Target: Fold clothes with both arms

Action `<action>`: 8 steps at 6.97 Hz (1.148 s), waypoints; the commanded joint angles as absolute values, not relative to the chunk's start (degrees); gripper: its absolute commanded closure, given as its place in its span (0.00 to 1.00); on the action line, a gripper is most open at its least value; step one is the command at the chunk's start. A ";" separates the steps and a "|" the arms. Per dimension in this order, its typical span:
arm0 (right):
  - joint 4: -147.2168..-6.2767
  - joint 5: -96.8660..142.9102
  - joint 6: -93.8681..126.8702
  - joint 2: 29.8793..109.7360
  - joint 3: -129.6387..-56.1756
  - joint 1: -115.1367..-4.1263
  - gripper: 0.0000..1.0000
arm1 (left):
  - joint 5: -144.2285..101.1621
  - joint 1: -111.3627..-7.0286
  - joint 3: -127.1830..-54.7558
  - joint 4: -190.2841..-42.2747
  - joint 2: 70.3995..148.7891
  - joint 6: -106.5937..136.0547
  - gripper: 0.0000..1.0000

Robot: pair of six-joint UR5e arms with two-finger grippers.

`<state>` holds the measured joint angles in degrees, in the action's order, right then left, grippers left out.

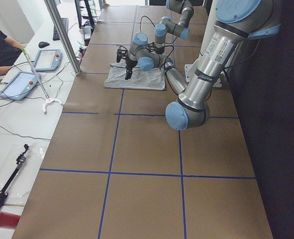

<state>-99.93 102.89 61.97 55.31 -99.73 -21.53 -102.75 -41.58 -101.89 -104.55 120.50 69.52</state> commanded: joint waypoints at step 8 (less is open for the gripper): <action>-102.03 103.44 61.88 60.97 -102.71 -23.28 0.00 | -102.66 -41.31 -101.60 -104.85 121.46 69.70 0.00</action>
<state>-100.80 103.24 61.90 58.72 -100.19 -22.53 -102.66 -41.38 -101.60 -104.85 121.37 69.69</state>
